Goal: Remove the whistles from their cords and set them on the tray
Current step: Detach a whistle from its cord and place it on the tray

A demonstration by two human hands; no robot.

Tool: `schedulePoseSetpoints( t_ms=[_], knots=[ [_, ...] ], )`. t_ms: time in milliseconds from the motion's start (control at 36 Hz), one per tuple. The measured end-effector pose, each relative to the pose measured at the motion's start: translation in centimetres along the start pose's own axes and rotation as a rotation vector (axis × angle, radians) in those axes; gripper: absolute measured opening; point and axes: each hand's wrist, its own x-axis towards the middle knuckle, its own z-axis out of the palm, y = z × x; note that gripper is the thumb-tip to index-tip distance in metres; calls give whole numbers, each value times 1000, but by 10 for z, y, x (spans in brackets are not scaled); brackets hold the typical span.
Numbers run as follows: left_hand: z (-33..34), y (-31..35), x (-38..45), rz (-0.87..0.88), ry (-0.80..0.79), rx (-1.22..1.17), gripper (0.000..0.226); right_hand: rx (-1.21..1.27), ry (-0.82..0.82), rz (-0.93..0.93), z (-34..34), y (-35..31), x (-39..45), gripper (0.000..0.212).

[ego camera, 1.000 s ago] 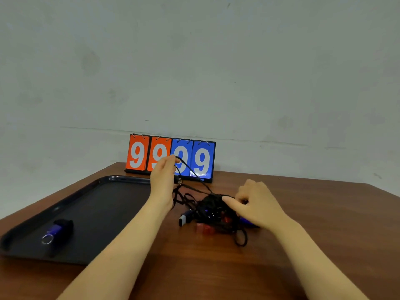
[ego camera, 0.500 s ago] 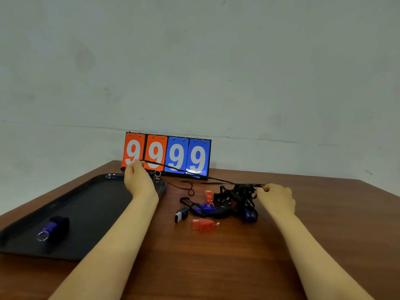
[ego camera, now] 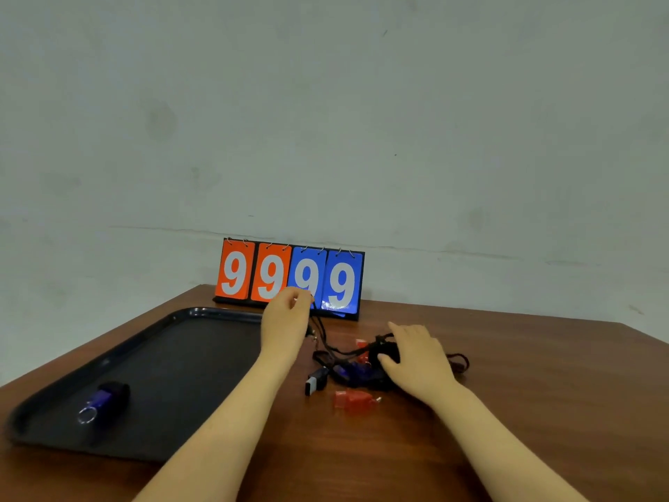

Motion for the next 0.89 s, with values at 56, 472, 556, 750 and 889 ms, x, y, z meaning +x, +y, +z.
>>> schedulePoseSetpoints(
  t_ms=[56,472,556,750,889],
  knots=[
    [1,-7,0,-2,-43,213,28,41,5,56,3,4,0,57],
    [24,-3,-33,161,-701,301,37,252,0,-259,-24,0,-12,13],
    [22,-4,-34,189,-766,408,36,274,-115,-215,-24,11,-10,19],
    [27,1,-37,238,-658,596,38,373,-178,-112,-29,18,-16,35],
    [33,-3,-35,172,-599,576,36,437,-108,-102,-30,14,-19,29]
  ],
)
